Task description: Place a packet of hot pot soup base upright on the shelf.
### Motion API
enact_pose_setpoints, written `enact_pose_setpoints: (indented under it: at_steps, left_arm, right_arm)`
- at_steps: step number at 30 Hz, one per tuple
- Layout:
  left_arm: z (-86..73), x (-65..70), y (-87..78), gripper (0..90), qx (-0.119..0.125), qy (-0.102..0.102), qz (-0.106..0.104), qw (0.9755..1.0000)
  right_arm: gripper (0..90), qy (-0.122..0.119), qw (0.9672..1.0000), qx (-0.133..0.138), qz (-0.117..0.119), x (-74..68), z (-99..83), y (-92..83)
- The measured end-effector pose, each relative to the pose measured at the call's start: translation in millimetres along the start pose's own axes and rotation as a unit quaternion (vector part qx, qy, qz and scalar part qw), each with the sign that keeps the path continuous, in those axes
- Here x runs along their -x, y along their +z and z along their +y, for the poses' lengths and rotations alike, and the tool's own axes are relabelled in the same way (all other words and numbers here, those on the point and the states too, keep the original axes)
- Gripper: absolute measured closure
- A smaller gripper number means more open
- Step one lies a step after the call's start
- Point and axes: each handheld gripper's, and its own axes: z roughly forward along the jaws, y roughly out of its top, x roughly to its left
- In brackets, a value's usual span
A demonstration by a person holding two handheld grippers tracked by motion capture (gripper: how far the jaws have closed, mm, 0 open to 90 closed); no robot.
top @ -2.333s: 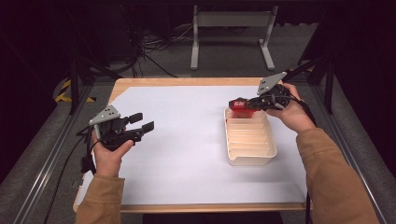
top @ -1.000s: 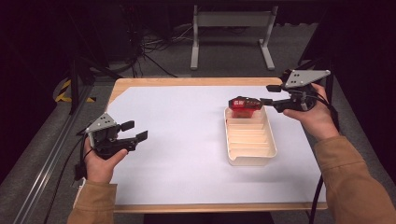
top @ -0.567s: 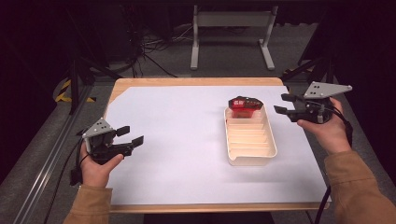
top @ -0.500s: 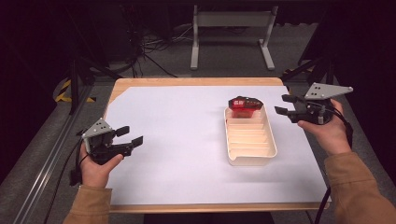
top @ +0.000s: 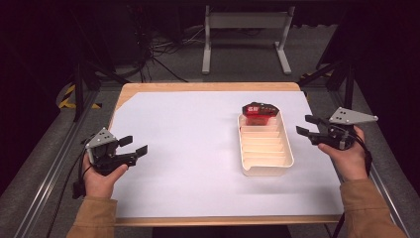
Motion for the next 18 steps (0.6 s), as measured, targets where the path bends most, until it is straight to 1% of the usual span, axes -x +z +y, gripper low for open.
enact_pose_setpoints:
  at_steps: [1,3,4,6,7,8,9,10,11,12,13,17,18]
  left_arm:
    - [-1.2,-1.4,0.6,27.9,0.000,-0.002,0.002,1.0000]
    - [-2.6,-2.4,1.4,28.0,-0.002,-0.004,0.005,1.0000]
    - [-3.4,-3.4,2.1,28.0,0.000,-0.003,0.006,1.0000]
    - [-5.3,-5.0,3.5,28.0,0.001,-0.004,0.006,1.0000]
    - [-5.3,-5.0,3.5,27.9,0.001,-0.004,0.006,1.0000]
    - [-6.2,-5.8,3.9,27.9,-0.001,-0.004,0.007,1.0000]
    - [-7.2,-6.6,4.9,27.9,0.000,-0.005,0.007,1.0000]
    - [-8.4,-7.0,5.8,27.9,0.001,-0.008,0.008,0.9999]
    - [-10.0,-8.3,7.7,27.9,-0.003,-0.008,0.006,0.9999]
    - [-10.0,-8.3,7.7,27.8,-0.003,-0.008,0.006,0.9999]
    - [-11.3,-8.8,9.4,27.9,-0.003,-0.008,0.009,0.9999]
    - [-14.8,-9.7,14.4,27.8,-0.008,-0.009,0.011,0.9999]
    - [-15.3,-9.7,15.3,27.7,-0.008,-0.009,0.011,0.9999]
  right_arm:
    - [43.2,0.001,1.0000,0.001,-0.003,0.4,-3.2,0.0]
    - [42.8,0.011,0.9999,0.002,-0.007,1.1,-13.3,0.3]
    - [42.3,0.021,0.9997,0.000,-0.010,2.0,-23.3,1.4]
    - [42.0,0.028,0.9995,-0.002,-0.012,2.7,-31.1,2.7]
    - [42.0,0.028,0.9995,-0.002,-0.012,2.7,-31.1,2.7]
    - [41.8,0.035,0.9993,-0.003,-0.013,3.2,-37.6,4.2]
    - [41.6,0.042,0.9990,-0.006,-0.014,3.4,-43.3,6.0]
    - [41.4,0.043,0.9989,-0.009,-0.016,3.3,-47.6,7.4]
    - [40.9,0.047,0.9985,-0.021,-0.016,2.9,-54.3,10.9]
    - [40.9,0.047,0.9985,-0.021,-0.016,2.9,-54.3,10.9]
    - [40.2,0.048,0.9983,-0.028,-0.020,1.9,-59.2,13.9]
    - [40.2,0.055,0.9977,-0.034,-0.022,0.8,-65.3,17.2]
    - [40.2,0.058,0.9972,-0.041,-0.023,0.8,-68.7,19.0]
